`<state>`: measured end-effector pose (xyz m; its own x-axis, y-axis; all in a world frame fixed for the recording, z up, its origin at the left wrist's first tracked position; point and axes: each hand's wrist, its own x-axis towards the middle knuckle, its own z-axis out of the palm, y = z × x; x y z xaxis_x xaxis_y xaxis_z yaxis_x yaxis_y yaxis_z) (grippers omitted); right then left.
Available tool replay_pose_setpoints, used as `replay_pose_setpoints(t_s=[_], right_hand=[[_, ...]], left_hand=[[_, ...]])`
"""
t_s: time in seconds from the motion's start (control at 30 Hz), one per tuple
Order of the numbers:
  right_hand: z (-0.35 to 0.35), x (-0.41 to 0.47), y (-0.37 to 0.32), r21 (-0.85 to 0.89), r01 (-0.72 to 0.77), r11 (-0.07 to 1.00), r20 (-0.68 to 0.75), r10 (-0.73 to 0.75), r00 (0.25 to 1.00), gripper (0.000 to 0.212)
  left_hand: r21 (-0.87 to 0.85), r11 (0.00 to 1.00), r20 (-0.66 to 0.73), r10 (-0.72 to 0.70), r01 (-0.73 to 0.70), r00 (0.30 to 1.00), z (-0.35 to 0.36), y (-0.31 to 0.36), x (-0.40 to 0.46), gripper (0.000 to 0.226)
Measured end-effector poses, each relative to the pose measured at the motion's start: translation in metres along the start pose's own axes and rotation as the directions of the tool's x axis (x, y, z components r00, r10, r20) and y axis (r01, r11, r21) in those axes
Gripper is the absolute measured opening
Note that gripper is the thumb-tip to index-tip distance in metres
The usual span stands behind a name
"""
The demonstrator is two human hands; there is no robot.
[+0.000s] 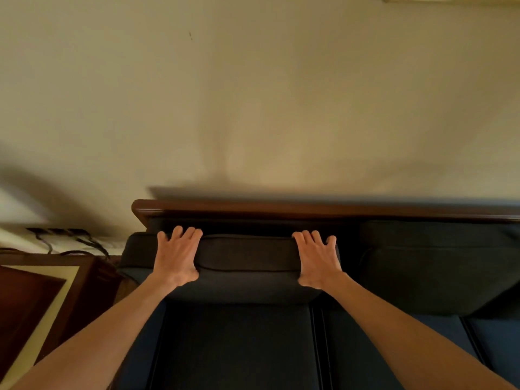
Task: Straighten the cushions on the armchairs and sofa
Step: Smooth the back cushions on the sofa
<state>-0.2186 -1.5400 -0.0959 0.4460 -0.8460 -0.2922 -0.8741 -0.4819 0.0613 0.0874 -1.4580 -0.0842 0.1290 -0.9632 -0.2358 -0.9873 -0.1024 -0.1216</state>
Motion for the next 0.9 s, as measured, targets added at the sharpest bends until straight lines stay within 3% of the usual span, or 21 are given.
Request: replay_pose_setpoints(t_s=[0.17,0.27,0.4,0.53,0.9], right_hand=[[0.020,-0.005,0.002,0.011,-0.010,1.000,-0.099,0.011,0.995,0.117],[0.031,-0.015,0.003,0.018,-0.005,1.000,-0.182,0.008,0.983,0.109],[0.040,-0.015,-0.004,0.082,-0.061,0.995,-0.154,0.073,0.985,0.095],[0.020,0.011,0.000,0.125,-0.069,0.990,0.013,0.068,0.998,0.075],[-0.022,0.015,-0.006,0.097,-0.106,0.990,0.312,0.071,0.947,0.078]], left_hand=[[-0.034,0.999,-0.008,-0.008,0.008,1.000,0.008,-0.008,0.010,0.100],[-0.039,0.999,-0.024,-0.020,0.019,0.999,0.008,-0.006,0.018,0.110],[0.002,1.000,-0.082,-0.022,0.022,0.996,0.023,0.002,0.014,0.127],[-0.005,1.000,-0.154,0.008,-0.008,0.988,0.049,-0.002,0.007,0.131],[-0.155,0.985,0.096,-0.062,0.076,0.993,0.019,0.007,0.003,0.106]])
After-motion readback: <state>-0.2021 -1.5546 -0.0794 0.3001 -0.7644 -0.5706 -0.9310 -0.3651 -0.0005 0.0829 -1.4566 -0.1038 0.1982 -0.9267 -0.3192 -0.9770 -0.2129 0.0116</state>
